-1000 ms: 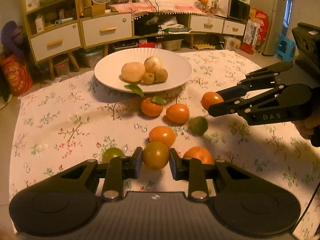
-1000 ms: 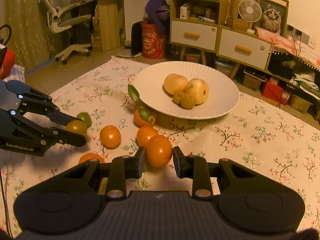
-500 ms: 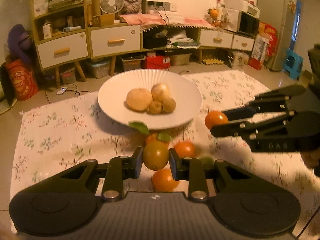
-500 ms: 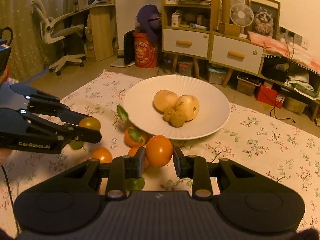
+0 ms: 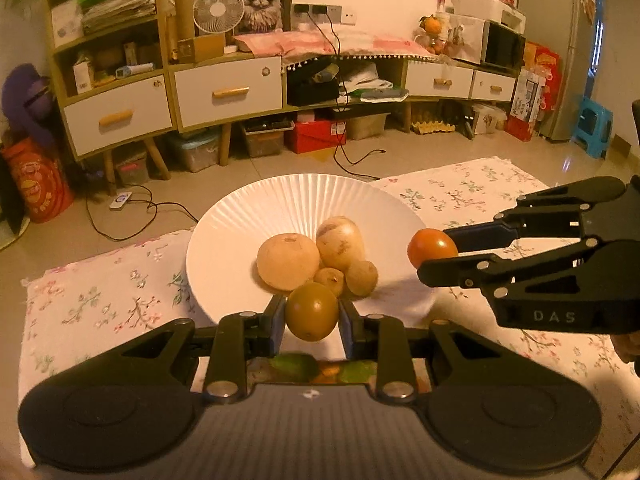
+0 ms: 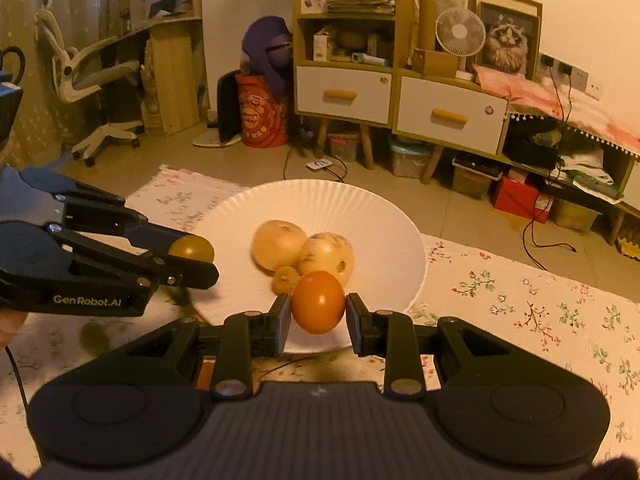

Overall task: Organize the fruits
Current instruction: 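Carry the olive-brown fruit to the plate with the left tool while the right tool carries the orange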

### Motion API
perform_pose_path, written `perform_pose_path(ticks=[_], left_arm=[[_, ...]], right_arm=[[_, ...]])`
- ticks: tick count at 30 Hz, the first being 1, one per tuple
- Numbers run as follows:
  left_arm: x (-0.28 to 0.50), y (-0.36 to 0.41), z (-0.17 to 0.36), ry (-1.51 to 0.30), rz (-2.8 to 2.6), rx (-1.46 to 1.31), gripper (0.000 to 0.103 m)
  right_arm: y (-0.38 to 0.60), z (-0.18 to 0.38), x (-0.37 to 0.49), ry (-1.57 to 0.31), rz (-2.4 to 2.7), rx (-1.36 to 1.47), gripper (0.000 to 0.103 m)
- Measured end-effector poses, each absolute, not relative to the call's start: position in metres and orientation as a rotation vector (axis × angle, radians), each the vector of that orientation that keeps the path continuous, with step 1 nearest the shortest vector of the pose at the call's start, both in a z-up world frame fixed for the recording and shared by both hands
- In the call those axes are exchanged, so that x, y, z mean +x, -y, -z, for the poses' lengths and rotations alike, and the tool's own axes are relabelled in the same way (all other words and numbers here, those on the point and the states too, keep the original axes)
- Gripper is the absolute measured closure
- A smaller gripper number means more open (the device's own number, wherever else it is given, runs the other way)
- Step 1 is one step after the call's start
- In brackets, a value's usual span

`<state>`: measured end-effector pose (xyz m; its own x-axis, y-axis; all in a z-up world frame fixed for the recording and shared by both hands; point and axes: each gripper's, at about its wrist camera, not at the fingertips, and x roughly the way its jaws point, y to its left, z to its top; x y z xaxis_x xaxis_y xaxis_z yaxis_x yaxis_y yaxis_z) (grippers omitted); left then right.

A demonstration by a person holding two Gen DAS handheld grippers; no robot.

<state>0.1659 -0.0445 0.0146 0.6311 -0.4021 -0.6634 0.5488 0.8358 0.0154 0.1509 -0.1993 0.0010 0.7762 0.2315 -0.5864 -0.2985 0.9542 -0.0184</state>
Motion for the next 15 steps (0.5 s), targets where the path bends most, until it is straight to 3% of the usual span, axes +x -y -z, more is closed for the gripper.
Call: perform_pose_path(ticks=[15], left_arm=[[0.191, 0.053, 0.006, -0.749, 0.557, 0.243, 0.084]], right_arm=[[0.196, 0.013, 0.171, -0.655, -0.287, -0.163, 0.076]])
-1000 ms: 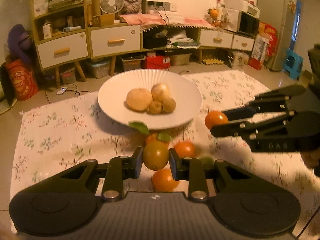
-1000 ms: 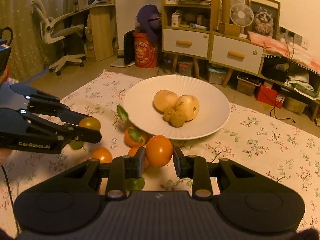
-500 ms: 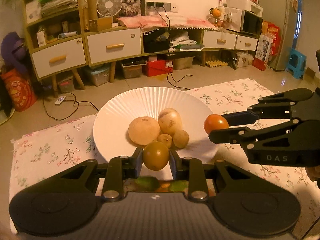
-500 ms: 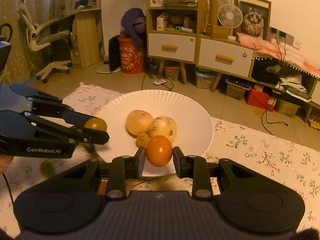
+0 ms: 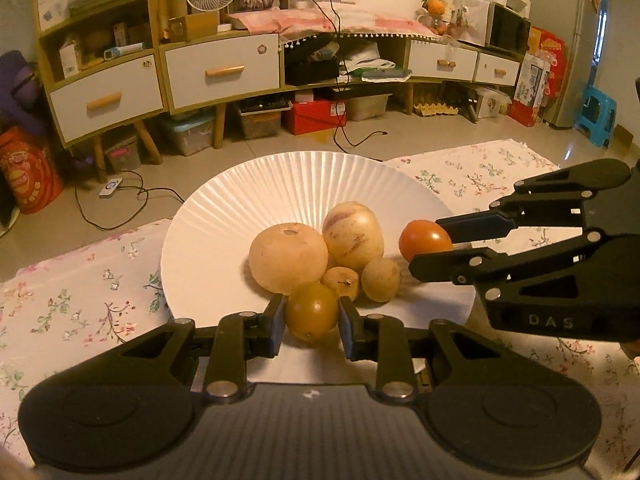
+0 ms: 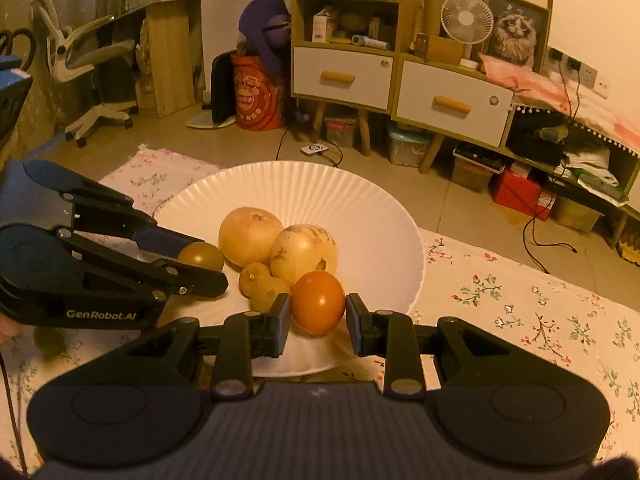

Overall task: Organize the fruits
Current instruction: 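Carry the olive-brown fruit to the plate with the left tool while the right tool carries the orange, then open both tools to release the fruits onto the plate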

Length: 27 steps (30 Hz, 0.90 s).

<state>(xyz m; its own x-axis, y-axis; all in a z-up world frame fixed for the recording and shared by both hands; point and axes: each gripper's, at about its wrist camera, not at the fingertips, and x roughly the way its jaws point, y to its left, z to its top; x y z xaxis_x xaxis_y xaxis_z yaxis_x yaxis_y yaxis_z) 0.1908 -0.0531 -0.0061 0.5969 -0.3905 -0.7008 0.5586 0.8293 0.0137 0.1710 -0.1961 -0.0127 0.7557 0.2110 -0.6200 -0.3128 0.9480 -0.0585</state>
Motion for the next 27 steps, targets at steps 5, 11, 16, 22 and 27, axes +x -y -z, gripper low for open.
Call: perform_pose_path(ticks=[5, 11, 16, 22, 27], left_arm=[[0.1953, 0.0529, 0.0072, -0.752, 0.552, 0.239, 0.084], [0.1954, 0.0549, 0.0069, -0.751, 0.554, 0.234, 0.084], [0.1946, 0.0545, 0.0065, -0.747, 0.547, 0.234, 0.083], [0.1945, 0.0547, 0.0026, -0.734, 0.553, 0.234, 0.081], [0.1910, 0.0544, 0.0010, -0.735, 0.562, 0.244, 0.075]], right_arm=[[0.1953, 0.0155, 0.1724, -0.664, -0.298, -0.170, 0.076], [0.1970, 0.0154, 0.1732, -0.665, -0.299, -0.166, 0.076], [0.1956, 0.0154, 0.1740, -0.665, -0.298, -0.170, 0.076], [0.1972, 0.0123, 0.1731, -0.661, -0.300, -0.161, 0.073], [0.1985, 0.0070, 0.1700, -0.656, -0.294, -0.156, 0.064]])
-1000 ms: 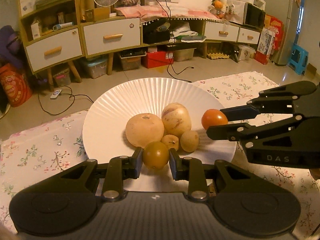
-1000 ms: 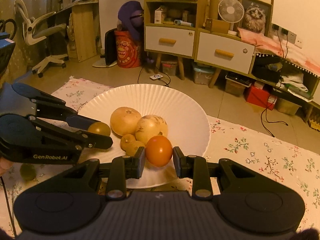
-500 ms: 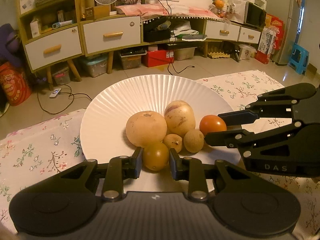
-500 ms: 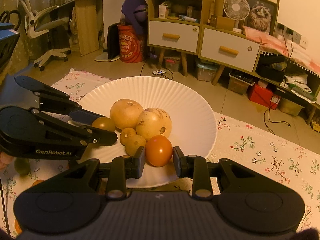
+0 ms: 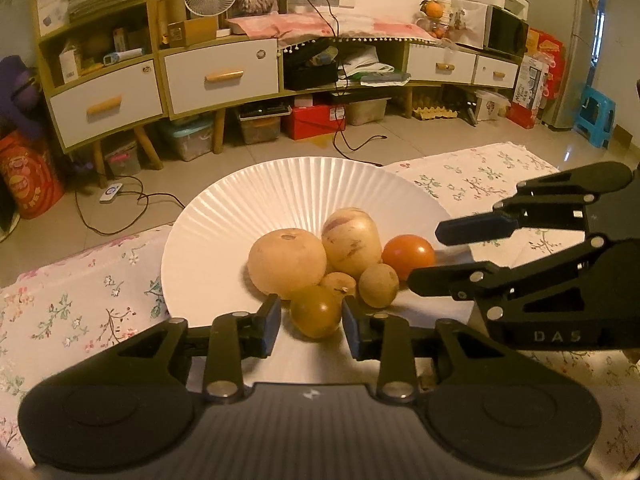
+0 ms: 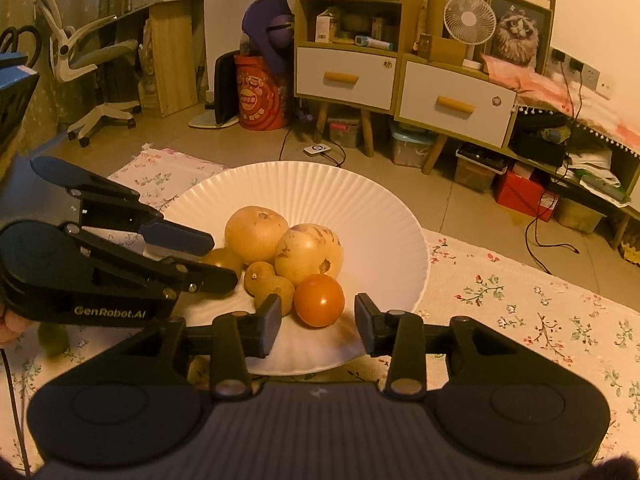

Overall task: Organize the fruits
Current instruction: 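Open both tools to release the fruits onto the plate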

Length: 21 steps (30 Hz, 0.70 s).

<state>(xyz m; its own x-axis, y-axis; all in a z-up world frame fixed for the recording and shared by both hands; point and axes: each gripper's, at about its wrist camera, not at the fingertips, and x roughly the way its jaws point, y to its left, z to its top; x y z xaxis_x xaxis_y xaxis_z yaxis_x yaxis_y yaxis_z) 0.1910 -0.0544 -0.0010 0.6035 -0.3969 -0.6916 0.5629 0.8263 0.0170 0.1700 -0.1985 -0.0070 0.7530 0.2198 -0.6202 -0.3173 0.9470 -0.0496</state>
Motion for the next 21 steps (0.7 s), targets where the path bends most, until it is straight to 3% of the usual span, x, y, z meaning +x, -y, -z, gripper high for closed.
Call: perform_pose_path(ticks=[8, 18, 21], left_arm=[[0.181, 0.051, -0.006, -0.740, 0.559, 0.244, 0.058], [0.154, 0.045, -0.020, -0.722, 0.534, 0.245, 0.030], [0.147, 0.042, -0.022, -0.717, 0.525, 0.243, 0.026]], right_arm=[[0.203, -0.003, 0.157, -0.644, -0.273, -0.147, 0.043], [0.203, -0.015, 0.136, -0.633, -0.252, -0.154, 0.033], [0.201, -0.018, 0.129, -0.625, -0.248, -0.159, 0.031]])
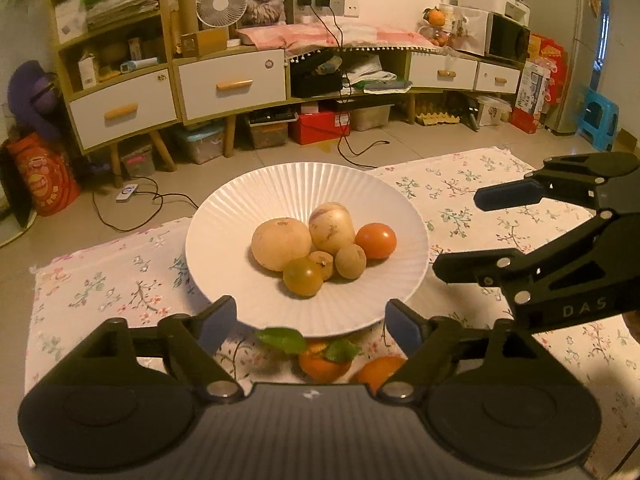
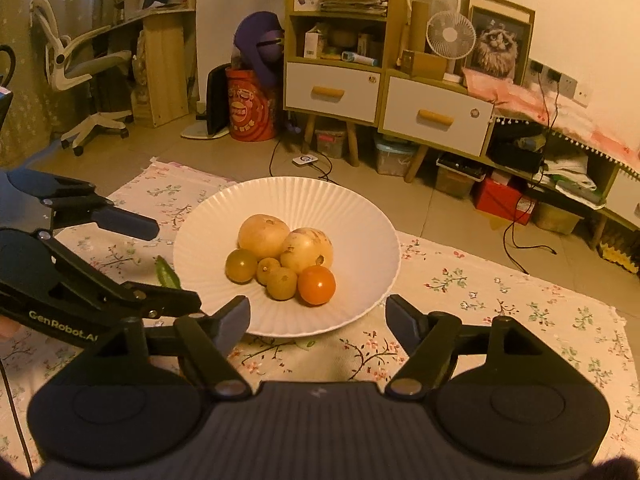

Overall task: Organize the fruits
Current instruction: 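Open both tools to release the fruits onto the plate, then pull both open tools back from the plate toward the loose fruits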

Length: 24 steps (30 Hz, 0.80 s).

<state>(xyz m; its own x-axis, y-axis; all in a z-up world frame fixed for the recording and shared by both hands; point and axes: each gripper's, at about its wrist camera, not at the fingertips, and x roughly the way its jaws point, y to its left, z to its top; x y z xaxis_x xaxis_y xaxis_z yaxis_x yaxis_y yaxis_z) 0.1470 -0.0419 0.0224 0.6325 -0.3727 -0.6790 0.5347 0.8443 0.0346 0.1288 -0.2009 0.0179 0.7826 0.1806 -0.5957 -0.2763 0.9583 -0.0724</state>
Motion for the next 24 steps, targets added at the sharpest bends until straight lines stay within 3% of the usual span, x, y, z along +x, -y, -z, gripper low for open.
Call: perform_pose_path(ticks=[14, 24], left_arm=[[0.111, 0.028, -0.036, -0.698, 0.505, 0.254, 0.008], [0.096, 0.014, -0.034, -0.735, 0.465, 0.251, 0.008]], right_arm=[[0.197, -0.026, 0.100, -0.606, -0.220, -0.157, 0.019], [0.191, -0.024, 0.084, -0.624, -0.225, -0.151, 0.008]])
